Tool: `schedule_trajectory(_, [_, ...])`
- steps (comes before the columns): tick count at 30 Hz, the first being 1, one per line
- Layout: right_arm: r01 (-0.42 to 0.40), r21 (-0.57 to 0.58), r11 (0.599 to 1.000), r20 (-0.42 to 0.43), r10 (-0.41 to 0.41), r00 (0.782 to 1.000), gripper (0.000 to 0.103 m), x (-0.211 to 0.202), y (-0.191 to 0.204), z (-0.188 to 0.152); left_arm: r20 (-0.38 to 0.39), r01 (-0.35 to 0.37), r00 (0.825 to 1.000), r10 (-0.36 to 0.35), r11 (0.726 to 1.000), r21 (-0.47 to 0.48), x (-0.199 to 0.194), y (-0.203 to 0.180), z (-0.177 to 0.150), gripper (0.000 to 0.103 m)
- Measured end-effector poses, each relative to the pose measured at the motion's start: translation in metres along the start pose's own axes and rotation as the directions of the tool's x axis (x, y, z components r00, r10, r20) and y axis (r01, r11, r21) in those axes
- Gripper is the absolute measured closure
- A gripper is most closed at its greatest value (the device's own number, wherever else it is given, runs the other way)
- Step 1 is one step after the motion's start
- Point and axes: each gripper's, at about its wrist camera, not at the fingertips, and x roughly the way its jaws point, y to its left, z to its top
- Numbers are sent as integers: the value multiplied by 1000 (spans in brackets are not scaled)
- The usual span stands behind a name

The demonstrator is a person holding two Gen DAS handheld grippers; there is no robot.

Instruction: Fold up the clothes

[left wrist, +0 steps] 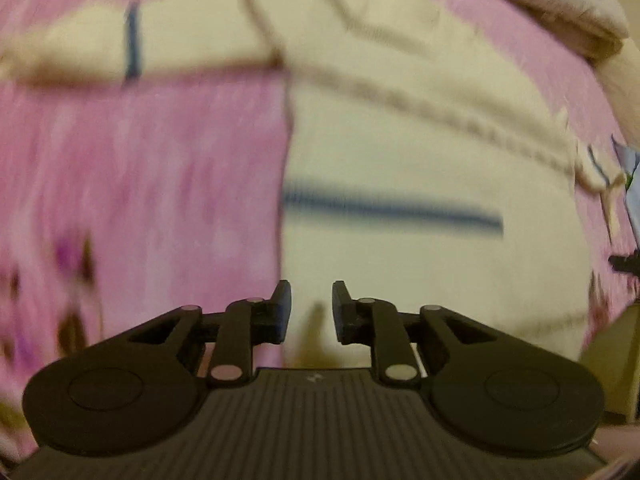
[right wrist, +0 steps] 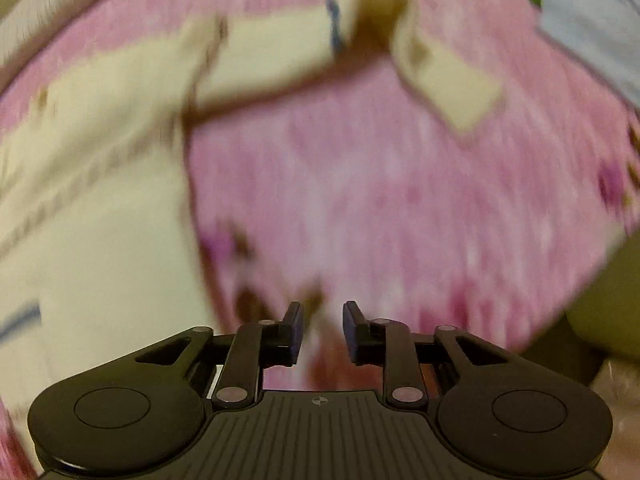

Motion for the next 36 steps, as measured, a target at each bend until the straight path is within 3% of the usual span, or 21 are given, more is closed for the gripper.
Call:
schedule_trajectory(2, [-20,-51,999,64,23,998,60,5,13,35,46,-16,999,13,997,76,10,-13,33,81])
schedule_trajectory(7, [-79,-195,978,151,109,983,58,22,39,112,136,-49,991,13,963,265,44,-49,112,71])
schedule_trajectory(10, [-121,-275,954,161,170,972,57,42,64,157,163,-68,987,10,932,355,60,-62,153,71])
schedule_trajectory(15, [-158,-431,888,115,228,967,54,84,110,205,197,-116,980,28,885,452,99,-74,225,64])
schedule_trajectory(20, [-234,-532,814,49,305,951,48,119,145,236,195,-123,980,27,858,499,129,-74,275,63])
schedule_trajectory(25, [-295,-558,776,-14,347,938,46,151,169,257,129,-76,992,15,874,480,163,-63,299,63])
schedule_trajectory(26, [-293,-568,769,-25,340,940,46,157,174,258,147,-85,989,12,862,499,164,-65,294,67])
schedule_trajectory(27, [-285,-584,760,-35,328,944,46,161,178,258,164,-94,986,9,851,517,164,-67,290,82])
schedule_trajectory(28, [-281,-603,747,-44,320,946,56,163,182,258,182,-104,983,6,838,535,164,-68,285,85])
schedule_trajectory(29, [-280,-625,728,-55,317,947,82,161,184,257,199,-114,980,2,826,552,164,-70,281,87])
schedule_trajectory(30, [-281,-641,714,-61,318,946,88,159,186,257,217,-124,976,-3,813,568,165,-72,276,91])
schedule_trajectory(31, [-284,-648,707,-61,324,944,92,155,187,258,242,-140,970,0,816,561,160,-70,275,97])
schedule_trajectory(33, [-263,-682,682,-23,340,940,93,145,190,260,291,-171,957,5,821,545,150,-66,274,96])
schedule_trajectory(36, [-219,-709,670,83,389,918,93,124,201,272,339,-162,941,-4,874,459,133,-50,286,96])
